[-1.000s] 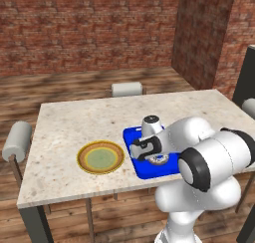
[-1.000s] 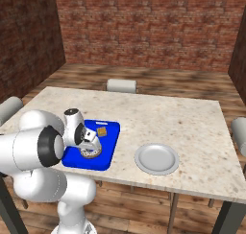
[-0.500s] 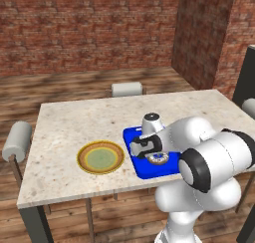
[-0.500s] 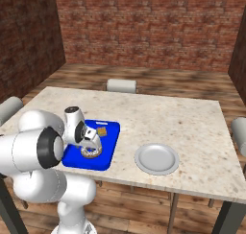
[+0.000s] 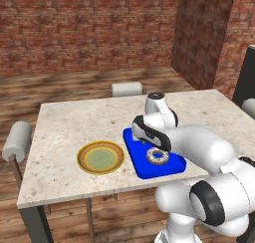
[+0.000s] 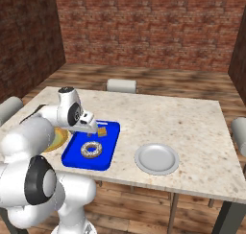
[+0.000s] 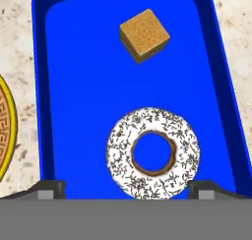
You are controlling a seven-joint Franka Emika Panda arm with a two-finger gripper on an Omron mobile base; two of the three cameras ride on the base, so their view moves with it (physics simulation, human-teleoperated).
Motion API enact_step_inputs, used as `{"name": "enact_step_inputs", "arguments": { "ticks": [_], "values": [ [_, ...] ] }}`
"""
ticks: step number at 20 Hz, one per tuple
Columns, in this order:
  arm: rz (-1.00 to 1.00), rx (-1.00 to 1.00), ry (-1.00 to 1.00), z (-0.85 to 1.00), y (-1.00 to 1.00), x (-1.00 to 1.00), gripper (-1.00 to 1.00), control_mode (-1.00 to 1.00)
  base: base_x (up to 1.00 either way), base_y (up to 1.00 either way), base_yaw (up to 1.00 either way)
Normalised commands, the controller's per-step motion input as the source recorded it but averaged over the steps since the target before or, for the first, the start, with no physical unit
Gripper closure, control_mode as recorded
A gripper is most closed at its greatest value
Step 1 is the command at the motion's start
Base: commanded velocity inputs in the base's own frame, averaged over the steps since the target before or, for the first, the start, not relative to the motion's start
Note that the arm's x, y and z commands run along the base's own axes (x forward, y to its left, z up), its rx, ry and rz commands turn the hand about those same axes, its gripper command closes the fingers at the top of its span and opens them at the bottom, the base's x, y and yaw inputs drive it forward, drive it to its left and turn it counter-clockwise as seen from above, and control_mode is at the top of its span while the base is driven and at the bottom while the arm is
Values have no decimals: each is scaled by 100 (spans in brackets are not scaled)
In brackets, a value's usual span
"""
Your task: Move the dessert items from the plates to the tray.
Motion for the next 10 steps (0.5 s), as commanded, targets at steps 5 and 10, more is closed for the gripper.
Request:
{"name": "enact_step_inputs", "arguments": {
  "ticks": [5,10],
  "values": [
    [0,0,0,81,-8,-64,-100,-100,0,0,0],
    [0,0,0,3,-45,-57,-100,-100,0,0,0]
  ]
}}
